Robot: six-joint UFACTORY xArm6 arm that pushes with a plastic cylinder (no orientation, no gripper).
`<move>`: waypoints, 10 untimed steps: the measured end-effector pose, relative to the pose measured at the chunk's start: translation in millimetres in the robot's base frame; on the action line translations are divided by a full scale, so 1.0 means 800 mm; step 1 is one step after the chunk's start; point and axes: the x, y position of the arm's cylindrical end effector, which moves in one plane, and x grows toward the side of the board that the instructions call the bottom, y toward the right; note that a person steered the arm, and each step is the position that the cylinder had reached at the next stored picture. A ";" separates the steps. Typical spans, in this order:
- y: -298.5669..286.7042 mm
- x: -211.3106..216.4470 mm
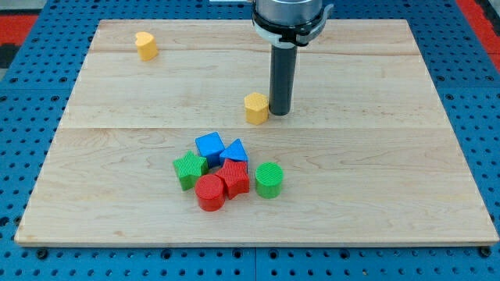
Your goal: Push the yellow hexagon into the blue triangle
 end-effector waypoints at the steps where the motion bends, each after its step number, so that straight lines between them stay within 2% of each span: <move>1: 0.003 -0.026; 3: -0.006 -0.045; 4: -0.082 -0.043; 5: -0.078 0.016; 7: -0.068 -0.004; 8: -0.020 -0.006; 9: 0.002 0.011; 10: -0.014 0.025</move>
